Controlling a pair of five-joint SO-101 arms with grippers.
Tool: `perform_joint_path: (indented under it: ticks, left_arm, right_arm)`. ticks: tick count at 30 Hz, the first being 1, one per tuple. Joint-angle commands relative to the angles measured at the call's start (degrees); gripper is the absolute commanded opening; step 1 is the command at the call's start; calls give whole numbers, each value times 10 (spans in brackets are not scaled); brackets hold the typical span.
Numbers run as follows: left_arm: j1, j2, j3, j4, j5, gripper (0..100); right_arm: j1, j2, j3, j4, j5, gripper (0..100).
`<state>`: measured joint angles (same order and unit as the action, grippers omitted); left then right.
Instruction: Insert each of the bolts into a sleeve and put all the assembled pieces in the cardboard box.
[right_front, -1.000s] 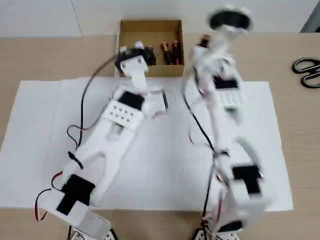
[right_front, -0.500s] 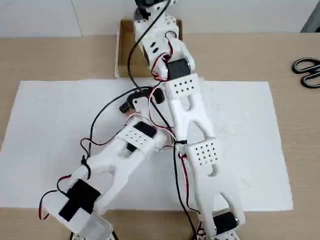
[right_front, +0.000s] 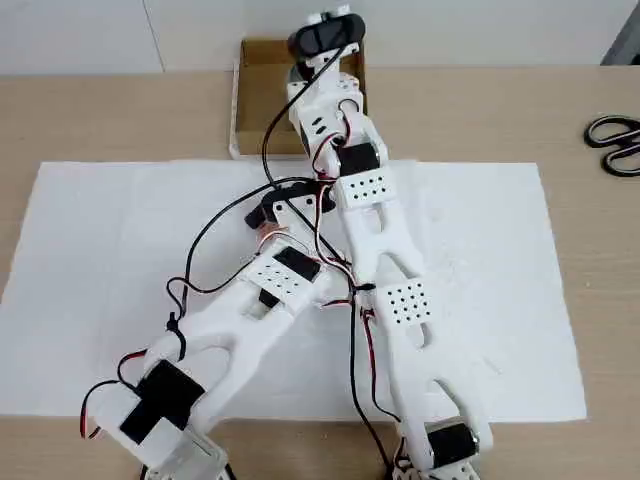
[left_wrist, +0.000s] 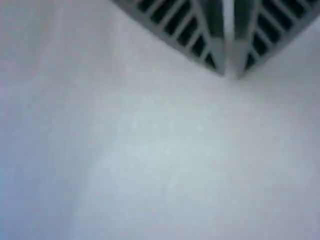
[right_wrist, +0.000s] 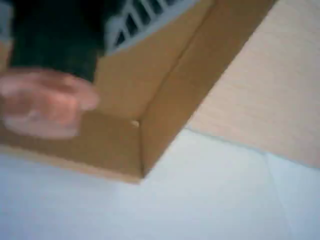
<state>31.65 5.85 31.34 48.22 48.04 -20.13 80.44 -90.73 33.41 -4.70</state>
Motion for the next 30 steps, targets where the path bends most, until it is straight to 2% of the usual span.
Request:
perform_joint_path:
  ticks: [1,6,13,15,17,20,23,25,26,30]
  left_arm:
    - [25,-4,0,-4,-2,6]
    - [25,-4,0,-5,-1,6]
    - [24,-4,-1,-6,2,7]
    - [21,-4,-1,-9,25,7]
    - [16,-4,-2,-11,45,7]
    - [-8,-4,-15,-6,58,6]
    - [-47,-18,-64,59,43,6]
    - [-79,-40,-109,109,40,6]
    - [-98,-49,-123,120,47,6]
    - [-175,-104,-181,183,76,6]
  right_arm:
    - [-1,3,-44,-19,8,95]
    - [1,13,-47,-22,17,268]
    - [3,10,-59,-22,15,286]
    - [7,-13,-59,-14,16,286]
    - [9,-64,-59,60,16,287]
    - [6,-210,-58,279,15,288]
    - [-8,-361,-54,506,15,288]
    - [-9,-419,-47,609,16,286]
    - [-7,-440,-44,638,18,286]
    - [53,-477,-11,640,17,285]
